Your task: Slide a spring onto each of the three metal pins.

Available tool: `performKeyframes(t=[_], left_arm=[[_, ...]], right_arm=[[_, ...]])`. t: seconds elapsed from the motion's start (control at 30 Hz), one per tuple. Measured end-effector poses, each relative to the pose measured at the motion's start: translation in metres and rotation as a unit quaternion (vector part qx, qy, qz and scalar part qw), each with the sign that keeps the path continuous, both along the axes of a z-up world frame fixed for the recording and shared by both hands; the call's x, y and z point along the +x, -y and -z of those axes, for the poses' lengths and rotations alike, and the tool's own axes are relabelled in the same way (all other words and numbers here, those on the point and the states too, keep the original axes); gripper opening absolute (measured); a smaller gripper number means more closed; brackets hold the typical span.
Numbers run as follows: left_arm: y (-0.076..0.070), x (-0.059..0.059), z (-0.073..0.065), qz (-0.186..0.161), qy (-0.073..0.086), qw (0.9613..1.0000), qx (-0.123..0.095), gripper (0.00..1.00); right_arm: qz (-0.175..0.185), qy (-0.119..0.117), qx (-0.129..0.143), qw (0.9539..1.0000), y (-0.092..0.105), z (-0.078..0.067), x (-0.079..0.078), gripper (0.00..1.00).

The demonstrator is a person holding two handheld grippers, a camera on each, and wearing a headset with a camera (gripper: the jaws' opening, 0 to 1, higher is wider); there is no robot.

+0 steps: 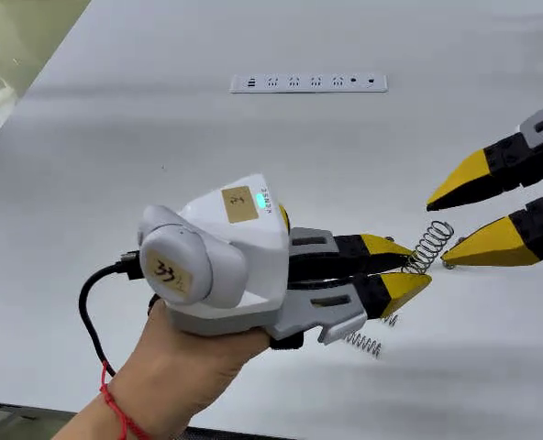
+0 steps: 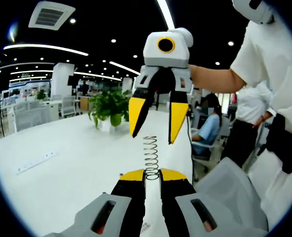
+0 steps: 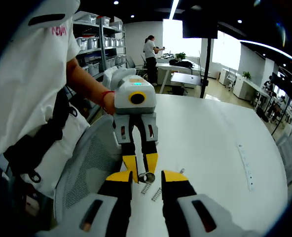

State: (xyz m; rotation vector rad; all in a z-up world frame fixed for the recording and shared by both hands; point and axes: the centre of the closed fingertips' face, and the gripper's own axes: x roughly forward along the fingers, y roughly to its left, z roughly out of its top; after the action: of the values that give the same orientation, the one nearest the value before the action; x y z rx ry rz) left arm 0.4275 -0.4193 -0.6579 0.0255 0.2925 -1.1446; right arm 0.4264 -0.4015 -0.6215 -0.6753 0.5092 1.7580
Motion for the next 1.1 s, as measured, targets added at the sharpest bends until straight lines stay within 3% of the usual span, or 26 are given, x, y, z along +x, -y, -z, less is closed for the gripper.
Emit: performKeyframes(t=[0.2, 0.3, 0.5, 0.8, 1.1], left_arm=[[0.003, -0.005, 0.002, 0.012, 0.000, 0.9999, 0.004, 0.10], [0.004, -0.006, 0.004, 0.015, 0.001, 0.9999, 0.005, 0.10], [0.004, -0.008, 0.004, 0.019, 0.000, 0.9998, 0.003, 0.10], [0.006, -0.008, 0.003, 0.023, 0.002, 0.9997, 0.001, 0.10], [0.007, -0.010, 0.002, 0.025, 0.002, 0.9997, 0.000, 0.10]], right_arm=[[-0.062, 0.022, -0.060, 0.9960, -0.002, 0.009, -0.008, 0.24], [-0.092, 0.036, -0.088, 0.9912, 0.000, 0.014, -0.012, 0.23], [-0.121, 0.050, -0.120, 0.9841, 0.002, 0.021, -0.012, 0.22], [-0.147, 0.049, -0.144, 0.9774, 0.004, 0.025, -0.016, 0.18], [-0.154, 0.052, -0.152, 0.9749, 0.008, 0.026, -0.018, 0.16]])
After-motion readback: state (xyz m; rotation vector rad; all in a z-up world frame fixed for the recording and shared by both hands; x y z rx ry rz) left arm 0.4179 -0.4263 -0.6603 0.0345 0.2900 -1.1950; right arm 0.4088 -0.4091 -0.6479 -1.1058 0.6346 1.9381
